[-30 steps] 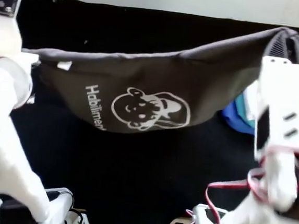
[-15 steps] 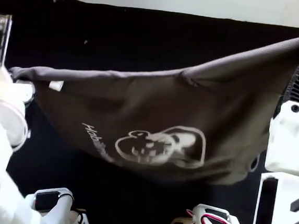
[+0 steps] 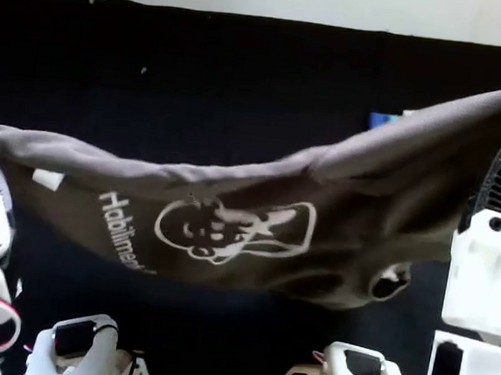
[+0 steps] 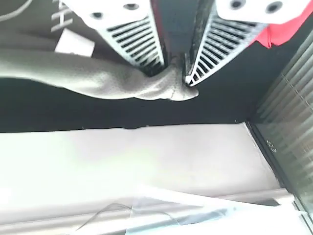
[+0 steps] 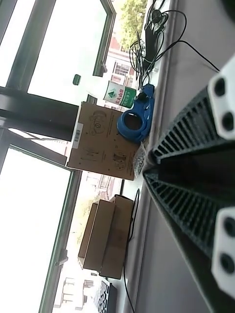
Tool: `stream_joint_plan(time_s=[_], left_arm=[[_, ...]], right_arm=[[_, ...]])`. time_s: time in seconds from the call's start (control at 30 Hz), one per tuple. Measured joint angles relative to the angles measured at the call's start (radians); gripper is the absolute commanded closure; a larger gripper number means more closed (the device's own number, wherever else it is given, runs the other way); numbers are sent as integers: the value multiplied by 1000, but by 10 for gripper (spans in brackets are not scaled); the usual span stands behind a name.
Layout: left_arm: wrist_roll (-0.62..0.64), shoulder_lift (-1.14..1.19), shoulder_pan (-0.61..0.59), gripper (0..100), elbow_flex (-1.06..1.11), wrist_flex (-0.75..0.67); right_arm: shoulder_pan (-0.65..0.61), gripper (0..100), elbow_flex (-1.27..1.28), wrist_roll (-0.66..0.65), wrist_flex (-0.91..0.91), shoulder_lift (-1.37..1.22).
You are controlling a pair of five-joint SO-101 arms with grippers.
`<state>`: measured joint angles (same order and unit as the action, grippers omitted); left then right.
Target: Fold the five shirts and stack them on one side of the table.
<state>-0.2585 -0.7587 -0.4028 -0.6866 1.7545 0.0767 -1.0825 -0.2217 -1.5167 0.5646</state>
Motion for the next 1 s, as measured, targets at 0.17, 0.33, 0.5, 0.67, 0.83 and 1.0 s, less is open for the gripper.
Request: stream_joint_plan(time_s=[0.17, 0.33, 0.5, 0.67, 0.83, 1.0], left_arm=[[0, -6, 0, 992, 114, 0], [0, -8, 0, 992, 152, 0], [0, -86, 0, 992, 100, 0], [0, -141, 0, 992, 87, 0], [0, -149, 0, 992, 187, 0], [0, -147, 0, 992, 218, 0]], right_arm=[[0, 993, 0, 0, 25, 6], [0, 993, -14, 0, 29, 11], [0, 993, -15, 0, 31, 64], [0, 993, -18, 0, 77, 127], [0, 993, -20, 0, 97, 140], [0, 993, -17, 0, 98, 140]])
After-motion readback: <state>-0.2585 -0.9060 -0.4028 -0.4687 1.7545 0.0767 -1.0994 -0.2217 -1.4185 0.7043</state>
